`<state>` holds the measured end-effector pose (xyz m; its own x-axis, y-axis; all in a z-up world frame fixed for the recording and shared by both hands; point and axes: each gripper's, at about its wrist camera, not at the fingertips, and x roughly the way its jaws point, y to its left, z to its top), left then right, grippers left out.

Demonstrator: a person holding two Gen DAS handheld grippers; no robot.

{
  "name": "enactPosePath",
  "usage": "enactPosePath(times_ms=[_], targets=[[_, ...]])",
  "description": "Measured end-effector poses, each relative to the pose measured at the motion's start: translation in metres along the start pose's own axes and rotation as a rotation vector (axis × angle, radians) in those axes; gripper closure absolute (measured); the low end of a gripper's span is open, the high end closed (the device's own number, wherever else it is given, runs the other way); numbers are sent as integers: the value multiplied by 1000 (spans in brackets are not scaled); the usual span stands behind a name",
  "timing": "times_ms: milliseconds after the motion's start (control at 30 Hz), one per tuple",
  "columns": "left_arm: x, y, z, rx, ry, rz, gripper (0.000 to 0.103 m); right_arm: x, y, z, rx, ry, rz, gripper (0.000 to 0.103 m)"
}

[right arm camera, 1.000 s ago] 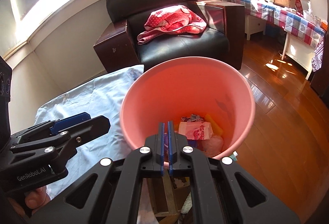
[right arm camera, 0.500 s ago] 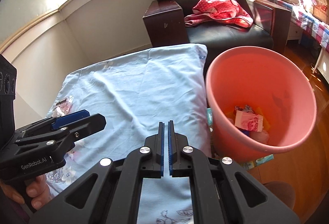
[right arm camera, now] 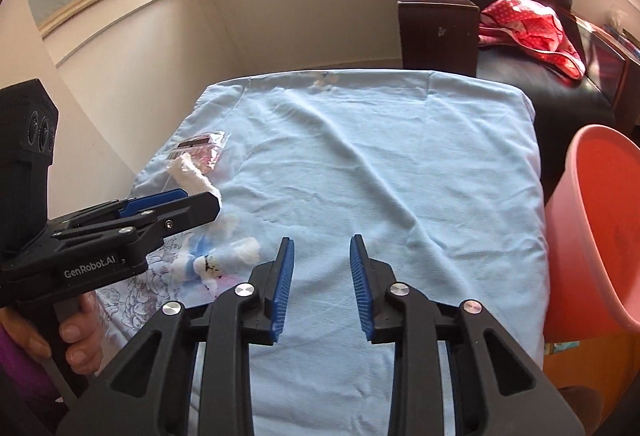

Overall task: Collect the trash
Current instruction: 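Move both open tools back over the trash on the bed, then grasp the clear snack wrapper with the left tool while the right tool grasps the white foam strip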

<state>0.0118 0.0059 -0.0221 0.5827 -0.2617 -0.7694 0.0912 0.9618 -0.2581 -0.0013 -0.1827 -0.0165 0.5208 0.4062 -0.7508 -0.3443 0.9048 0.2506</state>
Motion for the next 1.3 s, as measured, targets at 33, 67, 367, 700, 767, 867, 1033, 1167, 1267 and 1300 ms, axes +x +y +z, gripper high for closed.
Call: enactPosePath(times_ms=[33,67,367,700,767,867,1033,1167,1267,1300], targets=[[-3,10,-1,-18,-4,11,51,4,6,2,-13,6,16,74],[-5,19,-1,-34,-7,22,51,7,11,4,-24,12,35,74],[-22,84,-8,-156,-28,125,51,45,73,29,-172,63,183,73],[-16,106,-5,-190,-21,162,51,96,115,44,-317,139,163,73],[-13,109,-5,-192,-16,164,51,104,118,44,-326,149,154,73],[-9,114,-3,-194,-12,165,51,111,119,42,-333,163,152,73],[-2,117,0,-184,-3,167,51,112,117,41,-343,154,154,90],[0,118,5,-167,-7,164,51,105,104,41,-304,129,149,102],[4,122,12,-167,-14,150,51,97,91,41,-258,111,149,102],[5,124,15,-174,-17,149,51,94,87,42,-241,105,149,102]])
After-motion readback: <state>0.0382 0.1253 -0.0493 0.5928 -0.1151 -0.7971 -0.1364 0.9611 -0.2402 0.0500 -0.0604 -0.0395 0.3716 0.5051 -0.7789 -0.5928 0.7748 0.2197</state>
